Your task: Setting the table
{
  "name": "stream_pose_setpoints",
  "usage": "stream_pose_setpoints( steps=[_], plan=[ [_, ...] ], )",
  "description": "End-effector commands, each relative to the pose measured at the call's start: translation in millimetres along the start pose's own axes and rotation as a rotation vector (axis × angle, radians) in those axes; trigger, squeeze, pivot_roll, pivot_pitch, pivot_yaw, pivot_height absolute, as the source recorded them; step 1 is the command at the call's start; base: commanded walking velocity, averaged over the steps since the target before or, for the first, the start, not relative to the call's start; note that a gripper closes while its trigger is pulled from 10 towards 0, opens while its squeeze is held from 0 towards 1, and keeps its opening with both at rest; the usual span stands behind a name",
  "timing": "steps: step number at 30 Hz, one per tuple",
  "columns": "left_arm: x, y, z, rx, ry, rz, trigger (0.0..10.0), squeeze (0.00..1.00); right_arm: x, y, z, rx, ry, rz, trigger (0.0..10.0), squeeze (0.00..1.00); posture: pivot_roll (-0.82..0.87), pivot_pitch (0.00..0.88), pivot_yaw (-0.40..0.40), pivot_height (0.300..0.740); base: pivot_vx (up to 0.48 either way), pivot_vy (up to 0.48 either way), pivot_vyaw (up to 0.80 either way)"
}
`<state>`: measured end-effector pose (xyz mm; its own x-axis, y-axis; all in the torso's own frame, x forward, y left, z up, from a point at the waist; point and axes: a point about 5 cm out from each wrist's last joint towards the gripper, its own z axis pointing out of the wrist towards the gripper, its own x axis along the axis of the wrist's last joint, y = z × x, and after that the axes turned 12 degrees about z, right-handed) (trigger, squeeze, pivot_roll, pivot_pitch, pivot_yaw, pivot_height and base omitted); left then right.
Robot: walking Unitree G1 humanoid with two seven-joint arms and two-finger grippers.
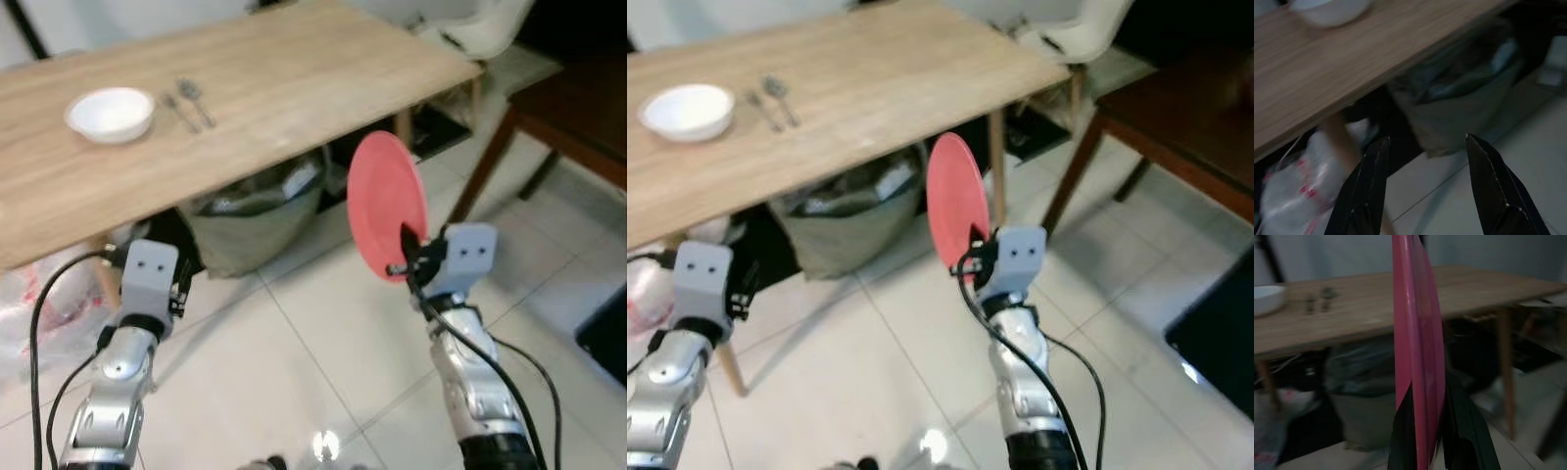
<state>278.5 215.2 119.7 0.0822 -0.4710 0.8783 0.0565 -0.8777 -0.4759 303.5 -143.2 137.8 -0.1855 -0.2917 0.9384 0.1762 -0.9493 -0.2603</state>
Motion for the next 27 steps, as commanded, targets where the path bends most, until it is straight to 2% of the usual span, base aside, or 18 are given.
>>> stream_pose_setpoints(
  steps=[1,27],
  plan=[
    [-1,3.8,-0.8,-0.015,-0.010,-0.001,10.0,0.00,-1,3.2,-1.9,-0.016,-0.004,0.009,10.0,0.00,-0.06,0.022,0.028,0.740,0.000,0.000,0.74],
    [11,-1.8,4.6,0.004,0.017,0.007,10.0,0.00,0,4.6,-0.9,-0.046,0.010,0.016,10.0,0.00,-0.05,0.025,0.039,0.740,0.000,0.000,0.74]
  ],
)
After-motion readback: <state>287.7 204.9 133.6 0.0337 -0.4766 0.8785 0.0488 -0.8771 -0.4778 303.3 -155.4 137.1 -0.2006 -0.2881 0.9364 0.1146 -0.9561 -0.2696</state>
